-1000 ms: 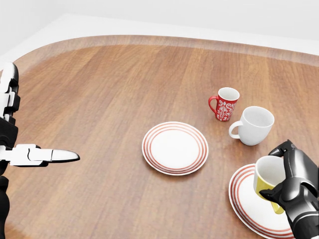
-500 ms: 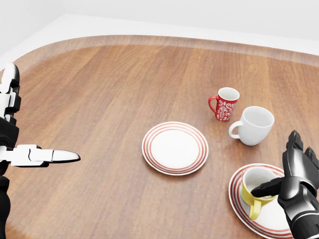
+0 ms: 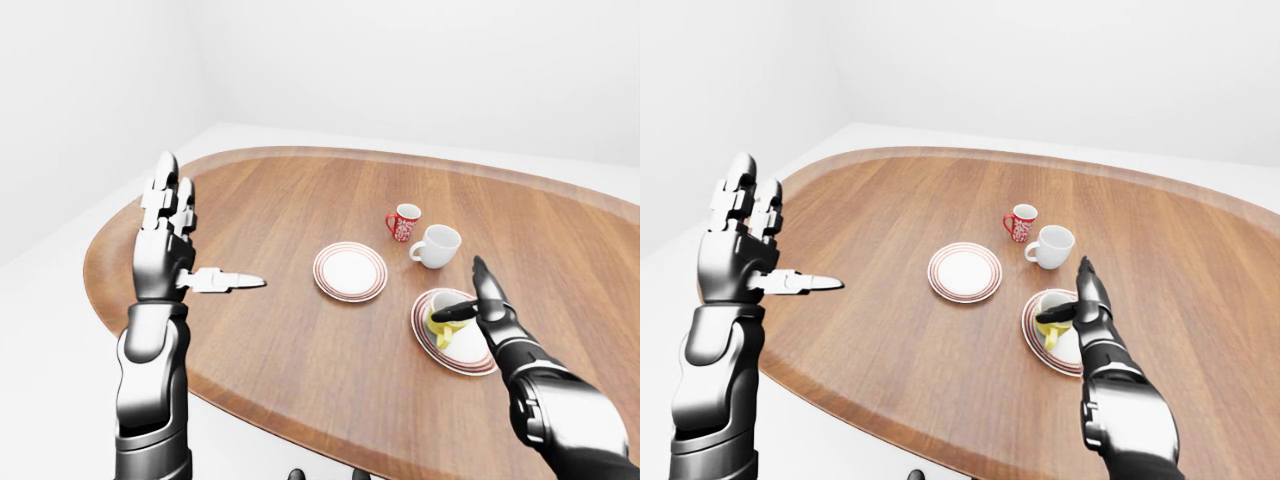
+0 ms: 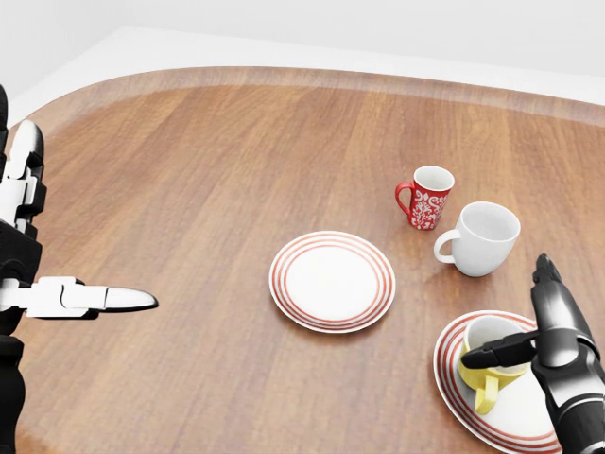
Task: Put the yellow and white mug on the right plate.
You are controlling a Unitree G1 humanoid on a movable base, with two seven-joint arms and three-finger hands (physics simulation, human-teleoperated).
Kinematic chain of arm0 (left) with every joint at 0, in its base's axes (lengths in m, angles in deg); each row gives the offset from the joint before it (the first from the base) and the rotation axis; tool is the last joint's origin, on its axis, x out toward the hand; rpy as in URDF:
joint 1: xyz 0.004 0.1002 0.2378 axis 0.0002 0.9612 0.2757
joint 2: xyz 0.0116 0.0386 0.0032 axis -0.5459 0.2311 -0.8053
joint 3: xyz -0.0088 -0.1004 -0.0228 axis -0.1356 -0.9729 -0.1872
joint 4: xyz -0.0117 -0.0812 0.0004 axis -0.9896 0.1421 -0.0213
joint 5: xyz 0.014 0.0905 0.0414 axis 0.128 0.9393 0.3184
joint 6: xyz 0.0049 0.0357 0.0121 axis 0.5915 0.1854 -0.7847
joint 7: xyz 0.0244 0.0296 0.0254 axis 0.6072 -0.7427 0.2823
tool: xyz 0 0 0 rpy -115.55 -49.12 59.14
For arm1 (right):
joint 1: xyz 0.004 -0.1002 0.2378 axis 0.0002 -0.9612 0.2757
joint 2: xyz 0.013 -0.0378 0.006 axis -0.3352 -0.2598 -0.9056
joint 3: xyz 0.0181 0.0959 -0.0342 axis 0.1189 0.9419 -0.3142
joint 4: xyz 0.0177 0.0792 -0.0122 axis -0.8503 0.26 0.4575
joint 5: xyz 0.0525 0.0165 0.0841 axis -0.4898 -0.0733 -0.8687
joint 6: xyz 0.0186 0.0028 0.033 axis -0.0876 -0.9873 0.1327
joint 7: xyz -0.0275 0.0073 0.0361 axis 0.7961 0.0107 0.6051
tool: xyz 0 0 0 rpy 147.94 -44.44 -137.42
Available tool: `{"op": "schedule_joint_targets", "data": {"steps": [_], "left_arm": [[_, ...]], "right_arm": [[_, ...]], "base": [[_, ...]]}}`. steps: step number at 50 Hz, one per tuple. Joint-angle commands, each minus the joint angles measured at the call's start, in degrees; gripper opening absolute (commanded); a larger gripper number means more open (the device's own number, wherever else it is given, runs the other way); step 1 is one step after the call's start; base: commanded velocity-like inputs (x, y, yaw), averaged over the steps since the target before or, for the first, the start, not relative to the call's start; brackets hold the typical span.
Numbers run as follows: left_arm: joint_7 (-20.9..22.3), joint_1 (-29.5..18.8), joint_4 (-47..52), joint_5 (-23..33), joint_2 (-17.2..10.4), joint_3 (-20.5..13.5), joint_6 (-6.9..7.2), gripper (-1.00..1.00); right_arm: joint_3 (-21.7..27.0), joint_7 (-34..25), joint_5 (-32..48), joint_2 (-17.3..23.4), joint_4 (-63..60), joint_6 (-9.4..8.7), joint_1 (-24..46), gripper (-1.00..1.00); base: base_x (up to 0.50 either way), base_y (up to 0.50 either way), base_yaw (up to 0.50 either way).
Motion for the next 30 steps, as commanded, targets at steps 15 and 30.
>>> {"op": "schedule_joint_targets", "data": {"steps": [15, 30], "left_arm": [[0.3, 0.1, 1.0, 0.1, 0.1, 0.0, 0.00, 1.00], [0.4, 0.4, 9.2, -1.9, -0.1, -1.3, 0.00, 1.00]], "right_arm": [[0.5, -20.1, -21.9, 3.3, -23.0, 0.00, 1.9, 1.00], [5.0, -23.2, -23.6, -0.4, -69.5, -10.00, -12.3, 1.00]], "base": [[0.00, 0.00, 0.00], [0.00, 0.00, 0.00]]}}
